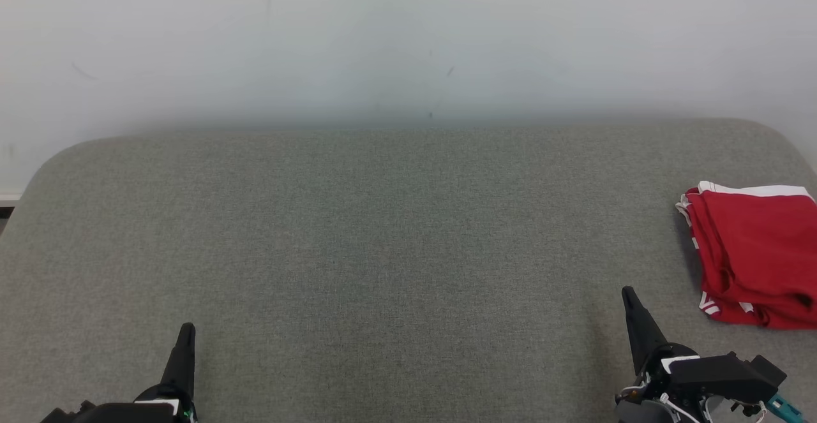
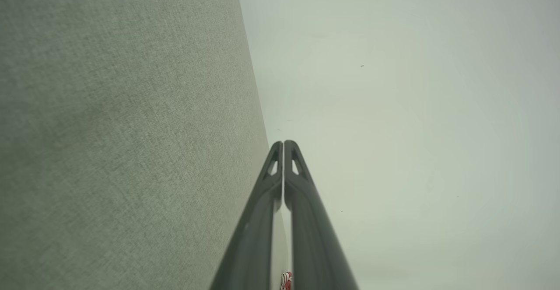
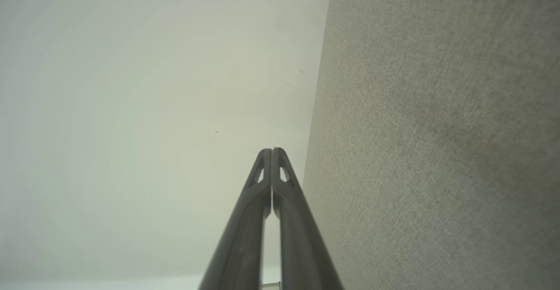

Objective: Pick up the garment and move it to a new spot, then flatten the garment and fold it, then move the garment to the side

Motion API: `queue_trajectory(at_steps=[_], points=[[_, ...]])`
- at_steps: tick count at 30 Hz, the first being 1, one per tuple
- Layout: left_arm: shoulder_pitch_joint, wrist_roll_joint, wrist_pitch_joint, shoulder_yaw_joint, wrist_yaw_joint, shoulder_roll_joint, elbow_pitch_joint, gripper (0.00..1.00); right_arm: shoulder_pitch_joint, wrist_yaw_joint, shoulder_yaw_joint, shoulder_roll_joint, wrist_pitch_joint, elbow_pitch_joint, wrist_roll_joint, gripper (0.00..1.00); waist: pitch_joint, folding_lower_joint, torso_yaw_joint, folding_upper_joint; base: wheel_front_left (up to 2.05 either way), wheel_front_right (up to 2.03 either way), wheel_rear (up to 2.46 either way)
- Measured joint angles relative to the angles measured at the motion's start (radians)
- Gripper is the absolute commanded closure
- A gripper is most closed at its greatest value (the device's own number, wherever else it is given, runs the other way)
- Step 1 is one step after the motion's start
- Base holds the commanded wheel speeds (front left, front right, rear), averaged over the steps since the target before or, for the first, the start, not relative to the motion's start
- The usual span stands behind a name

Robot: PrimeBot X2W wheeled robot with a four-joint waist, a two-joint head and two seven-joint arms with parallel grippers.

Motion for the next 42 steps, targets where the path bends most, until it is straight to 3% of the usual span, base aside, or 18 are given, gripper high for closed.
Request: queue_trajectory(at_steps=[15,42], points=[[-0.013,-0.098,0.026,0.004,-0.007,0.001,-0.004,1.00,-0.012,0.000,-0.002,0.000,0.013,0.002,0.096,1.00,0.004,0.0000,0.007,0.0000,0.00,0.00,0.00],[-0.014,-0.098,0.026,0.005,-0.007,0.001,-0.004,1.00,-0.012,0.000,-0.003,0.001,0.013,0.002,0.096,1.00,0.004,0.0000,0.007,0.0000,0.00,0.00,0.00]])
